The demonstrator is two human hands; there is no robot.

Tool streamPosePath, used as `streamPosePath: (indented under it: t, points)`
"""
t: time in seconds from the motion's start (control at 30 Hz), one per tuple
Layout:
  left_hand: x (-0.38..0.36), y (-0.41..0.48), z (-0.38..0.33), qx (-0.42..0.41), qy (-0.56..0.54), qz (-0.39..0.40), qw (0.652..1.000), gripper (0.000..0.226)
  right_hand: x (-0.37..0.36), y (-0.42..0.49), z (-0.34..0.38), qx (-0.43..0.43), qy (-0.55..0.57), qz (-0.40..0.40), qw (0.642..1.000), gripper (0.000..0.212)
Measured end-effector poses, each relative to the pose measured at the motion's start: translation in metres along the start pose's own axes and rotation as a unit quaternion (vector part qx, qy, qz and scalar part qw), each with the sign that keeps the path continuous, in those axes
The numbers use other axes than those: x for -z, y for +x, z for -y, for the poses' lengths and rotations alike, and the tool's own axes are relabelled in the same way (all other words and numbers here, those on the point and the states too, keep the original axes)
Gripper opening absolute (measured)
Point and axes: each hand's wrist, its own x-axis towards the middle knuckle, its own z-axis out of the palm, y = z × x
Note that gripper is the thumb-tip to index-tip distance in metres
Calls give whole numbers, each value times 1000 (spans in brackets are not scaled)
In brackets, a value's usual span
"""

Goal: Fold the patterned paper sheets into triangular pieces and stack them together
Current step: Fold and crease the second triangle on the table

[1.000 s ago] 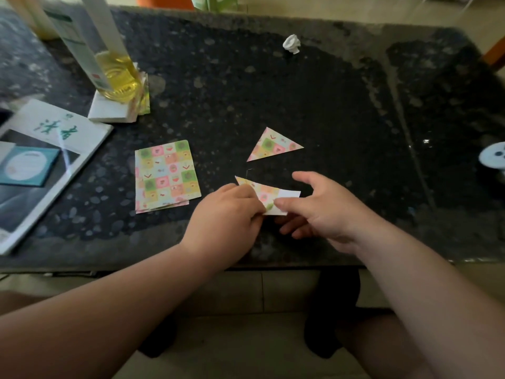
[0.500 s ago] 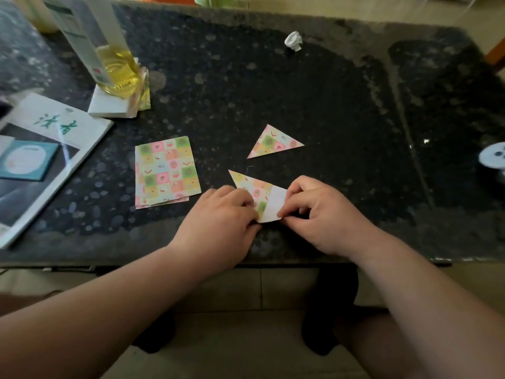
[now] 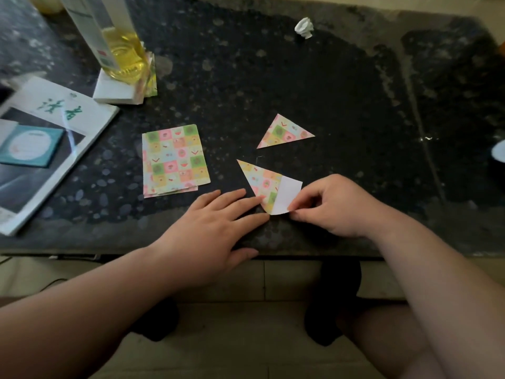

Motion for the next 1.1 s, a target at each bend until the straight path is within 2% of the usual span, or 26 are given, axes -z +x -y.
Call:
streamPosePath:
  t: [0.23,0.47,0.97,1.1]
  points:
    - [-2,0,0,4,-41,-31,999,72,0,-1,5,-8,-14,16,1000,17]
    - [-6,-3,5,-24,18,-13,999,69,2,-3,5,-6,-19,43,999,15]
    - [-6,0,4,-15,42,-16,999,70,3,0,10,-34,-1,85,996,6]
    - [-5,1,5,-17,39,-14,999,69,4,4,15,-66,20,101,992,6]
